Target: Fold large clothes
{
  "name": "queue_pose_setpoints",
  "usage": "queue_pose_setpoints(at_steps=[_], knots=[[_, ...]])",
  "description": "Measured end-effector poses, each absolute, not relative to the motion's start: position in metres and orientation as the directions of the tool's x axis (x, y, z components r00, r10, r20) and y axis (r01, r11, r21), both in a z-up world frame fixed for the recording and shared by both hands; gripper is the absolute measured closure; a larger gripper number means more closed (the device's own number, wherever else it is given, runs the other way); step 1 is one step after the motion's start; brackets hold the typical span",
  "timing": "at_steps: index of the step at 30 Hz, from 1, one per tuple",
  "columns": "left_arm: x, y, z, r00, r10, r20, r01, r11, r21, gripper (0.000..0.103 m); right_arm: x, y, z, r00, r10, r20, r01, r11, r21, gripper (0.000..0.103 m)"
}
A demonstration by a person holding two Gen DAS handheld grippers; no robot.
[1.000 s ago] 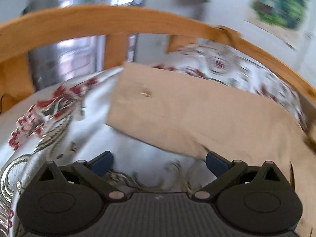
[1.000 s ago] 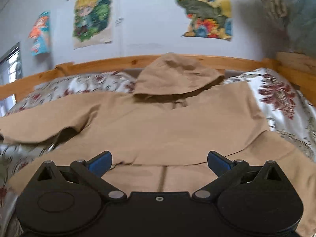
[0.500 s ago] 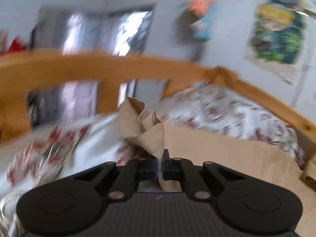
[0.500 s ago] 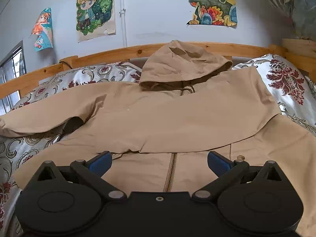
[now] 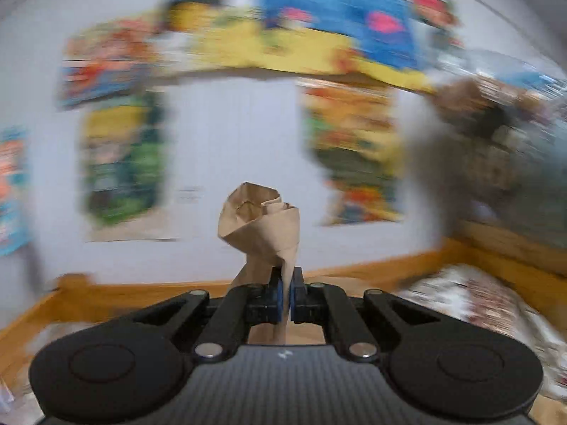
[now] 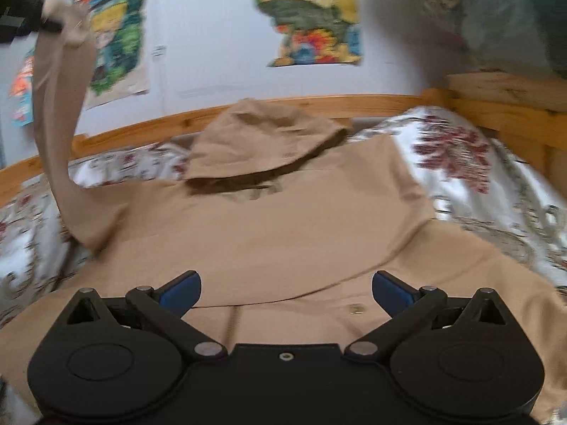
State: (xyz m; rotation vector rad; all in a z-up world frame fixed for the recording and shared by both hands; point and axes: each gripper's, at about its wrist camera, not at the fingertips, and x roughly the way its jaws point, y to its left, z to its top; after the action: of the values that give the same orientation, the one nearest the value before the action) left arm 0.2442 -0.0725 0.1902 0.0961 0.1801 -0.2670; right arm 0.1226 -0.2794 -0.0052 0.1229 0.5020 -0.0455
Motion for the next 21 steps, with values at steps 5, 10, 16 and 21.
queue_pose_setpoints(at_steps=[5,10,16,21], knots=[[0.273,-0.143,0.147,0.859,-0.442,-0.258,0.449,0.893,-0.033,0.1,0.132,-0.313,-0.01,0.878,-0.148,-0.455,0.188,0.981,0.045,0.001],[0.293,-0.189,0.087,0.737,-0.533,-0.416,0.552,0.83,-0.085,0.1,0.143,-0.342,-0.015,0.873,-0.225,-0.433,0.256,0.967,0.014,0.001],[0.306,-0.21,0.034,0.59,-0.605,-0.534,0.638,0.755,-0.15,0.084,0.149,-0.374,-0.031,0.839,-0.281,-0.467,0.331,0.943,0.027,0.001],[0.298,-0.193,0.025,0.591,-0.603,-0.536,0.665,0.74,-0.099,0.019,0.155,-0.378,-0.039,0.842,-0.254,-0.476,0.322,0.945,0.065,0.001]])
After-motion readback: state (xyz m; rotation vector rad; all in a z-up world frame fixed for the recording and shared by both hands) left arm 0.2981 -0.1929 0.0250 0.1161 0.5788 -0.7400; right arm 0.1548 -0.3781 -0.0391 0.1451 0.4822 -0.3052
